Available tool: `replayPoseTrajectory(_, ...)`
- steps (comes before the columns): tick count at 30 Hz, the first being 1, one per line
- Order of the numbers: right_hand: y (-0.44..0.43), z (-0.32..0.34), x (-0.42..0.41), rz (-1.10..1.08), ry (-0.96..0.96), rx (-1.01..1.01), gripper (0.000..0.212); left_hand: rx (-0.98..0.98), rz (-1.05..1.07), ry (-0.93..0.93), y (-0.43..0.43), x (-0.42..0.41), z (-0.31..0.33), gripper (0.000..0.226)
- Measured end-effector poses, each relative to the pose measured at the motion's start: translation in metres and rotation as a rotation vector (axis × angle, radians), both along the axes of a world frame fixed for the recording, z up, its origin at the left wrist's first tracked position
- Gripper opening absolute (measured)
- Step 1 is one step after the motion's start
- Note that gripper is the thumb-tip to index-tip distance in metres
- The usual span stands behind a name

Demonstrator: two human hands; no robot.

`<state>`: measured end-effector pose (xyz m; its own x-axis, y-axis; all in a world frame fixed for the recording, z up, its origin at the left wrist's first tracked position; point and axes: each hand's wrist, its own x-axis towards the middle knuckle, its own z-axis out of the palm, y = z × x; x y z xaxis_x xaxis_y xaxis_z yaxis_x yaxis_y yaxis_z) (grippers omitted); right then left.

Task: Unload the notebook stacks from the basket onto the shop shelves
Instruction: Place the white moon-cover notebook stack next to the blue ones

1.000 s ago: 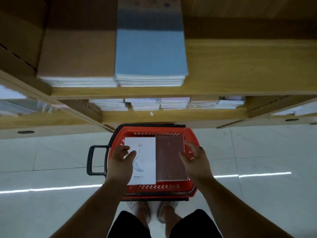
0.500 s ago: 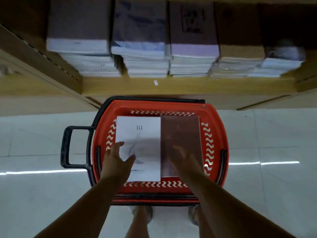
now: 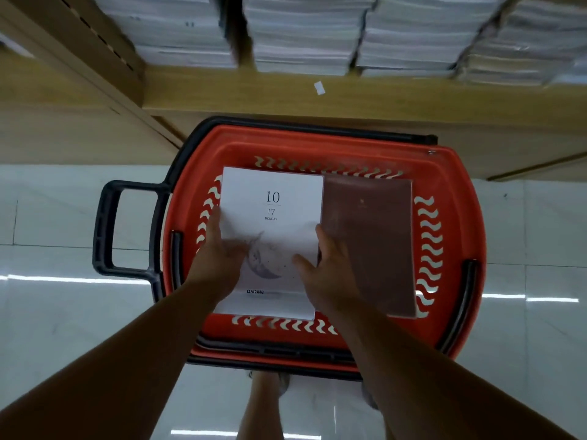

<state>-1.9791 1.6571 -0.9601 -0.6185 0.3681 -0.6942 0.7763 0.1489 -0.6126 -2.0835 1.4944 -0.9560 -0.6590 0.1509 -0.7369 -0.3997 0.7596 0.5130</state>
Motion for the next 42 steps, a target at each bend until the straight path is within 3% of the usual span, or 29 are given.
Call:
replayPoseTrajectory(10, 0.001, -0.003, 0.002, 0.003, 0.007, -0.01, 0.073, 0.13, 0.152, -0.015, -0.005, 0.002, -0.008, 0.089)
replayPoseTrajectory(26, 0.005, -0.016, -0.002, -0.055, -0.001, -0.032, 0.073, 0.342, 0.054, -0.038, -0.02, -0.008, 0.01, 0.09)
replayPoseTrajectory(35, 0.006, -0.009, -0.008, -0.16, 0.004, -0.135, 0.073, 0.446, 0.129, -0.055, -0.01, -0.001, 0.029, 0.091)
replayPoseTrajectory(42, 0.005, 0.021, -0.001, -0.233, 0.017, -0.224, 0.051, 0.489, 0.065, 0.036, 0.002, 0.016, 0.083, 0.09)
